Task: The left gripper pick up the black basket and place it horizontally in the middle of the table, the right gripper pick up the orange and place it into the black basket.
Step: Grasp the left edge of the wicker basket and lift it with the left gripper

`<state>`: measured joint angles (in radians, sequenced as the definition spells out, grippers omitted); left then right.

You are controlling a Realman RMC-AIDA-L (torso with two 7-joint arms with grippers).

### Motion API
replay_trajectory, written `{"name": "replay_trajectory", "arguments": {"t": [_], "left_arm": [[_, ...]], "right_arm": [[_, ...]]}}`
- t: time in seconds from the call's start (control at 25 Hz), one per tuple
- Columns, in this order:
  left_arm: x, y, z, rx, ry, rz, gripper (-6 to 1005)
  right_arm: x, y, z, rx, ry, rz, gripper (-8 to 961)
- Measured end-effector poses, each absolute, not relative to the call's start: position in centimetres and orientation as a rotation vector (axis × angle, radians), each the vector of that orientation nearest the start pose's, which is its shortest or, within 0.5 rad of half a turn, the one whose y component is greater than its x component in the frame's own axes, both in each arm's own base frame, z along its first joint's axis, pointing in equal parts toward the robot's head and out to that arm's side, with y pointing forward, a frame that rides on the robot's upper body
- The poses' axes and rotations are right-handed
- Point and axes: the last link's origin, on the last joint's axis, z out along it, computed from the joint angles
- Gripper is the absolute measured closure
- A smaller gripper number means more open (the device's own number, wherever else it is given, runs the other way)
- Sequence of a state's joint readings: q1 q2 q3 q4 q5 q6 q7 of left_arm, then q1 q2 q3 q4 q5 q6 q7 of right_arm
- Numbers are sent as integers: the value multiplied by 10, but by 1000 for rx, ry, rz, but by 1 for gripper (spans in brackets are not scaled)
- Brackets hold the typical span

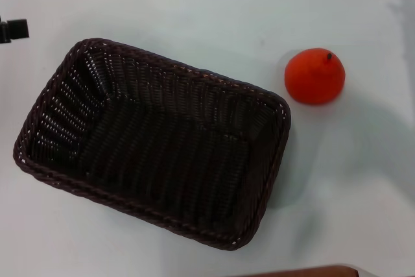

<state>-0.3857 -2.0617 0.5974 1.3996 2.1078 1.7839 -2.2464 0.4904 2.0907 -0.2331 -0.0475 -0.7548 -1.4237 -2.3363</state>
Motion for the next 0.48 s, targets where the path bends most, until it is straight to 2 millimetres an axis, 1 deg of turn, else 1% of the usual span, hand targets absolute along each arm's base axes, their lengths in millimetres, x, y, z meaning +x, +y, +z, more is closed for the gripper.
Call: {"name": "replay_trajectory", "arguments": {"t": [0.2,0.36,0.48], "left_arm": [[-241,319,129,-2381,-1219,-275,244],[-236,327,114,-2319,-1315,-92,245],[-226,331,101,-2313,-1327,28,245]], "right_arm": [[352,326,77,-802,-984,-1457,41],[354,327,78,-815,-984,-1465,42],[356,327,79,-820,-976,-1471,42]]}}
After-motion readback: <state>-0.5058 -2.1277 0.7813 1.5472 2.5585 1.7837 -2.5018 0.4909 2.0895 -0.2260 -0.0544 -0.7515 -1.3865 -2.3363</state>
